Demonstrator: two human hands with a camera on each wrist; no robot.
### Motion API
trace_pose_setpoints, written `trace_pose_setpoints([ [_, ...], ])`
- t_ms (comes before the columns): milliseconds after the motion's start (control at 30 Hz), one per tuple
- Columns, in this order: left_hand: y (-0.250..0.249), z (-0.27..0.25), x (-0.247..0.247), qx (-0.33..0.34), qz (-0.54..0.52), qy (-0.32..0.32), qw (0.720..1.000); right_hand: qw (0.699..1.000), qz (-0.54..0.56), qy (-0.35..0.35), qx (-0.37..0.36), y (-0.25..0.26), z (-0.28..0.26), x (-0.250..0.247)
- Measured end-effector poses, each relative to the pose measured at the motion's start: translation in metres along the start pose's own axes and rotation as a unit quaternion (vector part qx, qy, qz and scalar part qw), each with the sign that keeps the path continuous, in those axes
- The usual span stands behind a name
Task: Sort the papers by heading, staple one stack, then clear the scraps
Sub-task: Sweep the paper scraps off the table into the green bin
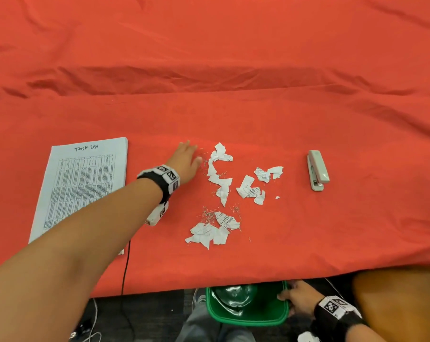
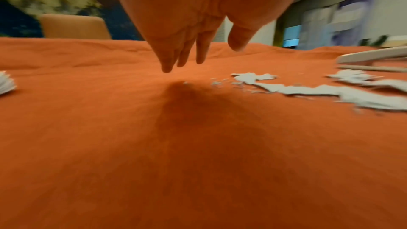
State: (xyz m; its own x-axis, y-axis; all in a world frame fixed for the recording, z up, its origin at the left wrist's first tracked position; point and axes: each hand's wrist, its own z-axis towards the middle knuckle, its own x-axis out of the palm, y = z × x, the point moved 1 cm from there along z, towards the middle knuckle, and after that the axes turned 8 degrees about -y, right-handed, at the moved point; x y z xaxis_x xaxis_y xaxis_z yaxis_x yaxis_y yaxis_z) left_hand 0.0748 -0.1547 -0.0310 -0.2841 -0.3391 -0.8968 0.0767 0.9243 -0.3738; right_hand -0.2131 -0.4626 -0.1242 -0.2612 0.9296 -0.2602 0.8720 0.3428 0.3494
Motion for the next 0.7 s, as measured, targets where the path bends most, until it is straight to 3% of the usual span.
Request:
trace_pose_setpoints([
  [100,0.005,0.009,0.012,-0.037,0.034,0.051,0.997,1.0,0.011,-0.002,0.003,-0.002,0.002,-0.001],
  [300,-0.039,-0.082,0.038,0.142,-0.003,0.17,0.975,0.999,0.031,0.011,0.019,-0.004,0.004,-0.002],
  [400,-0.044,-0.114,0.043,0.188,-0.015,0.22,0.957,0.997,0.061,0.019,0.031,-0.006,0.004,-0.002],
  [500,-0.045,-0.088,0.027,0.158,-0.038,0.105,0.981,0.998,0.061,0.023,0.026,-0.008,0.005,-0.001],
  [600,-0.037,-0.027,0.013,0.092,-0.061,-0.017,0.994,0.998,0.053,0.018,0.018,-0.011,0.007,-0.002],
  [700,-0.026,0.02,0.014,0.027,-0.007,0.0,1.0,0.998,0.054,0.022,0.013,-0.013,0.007,-0.003],
])
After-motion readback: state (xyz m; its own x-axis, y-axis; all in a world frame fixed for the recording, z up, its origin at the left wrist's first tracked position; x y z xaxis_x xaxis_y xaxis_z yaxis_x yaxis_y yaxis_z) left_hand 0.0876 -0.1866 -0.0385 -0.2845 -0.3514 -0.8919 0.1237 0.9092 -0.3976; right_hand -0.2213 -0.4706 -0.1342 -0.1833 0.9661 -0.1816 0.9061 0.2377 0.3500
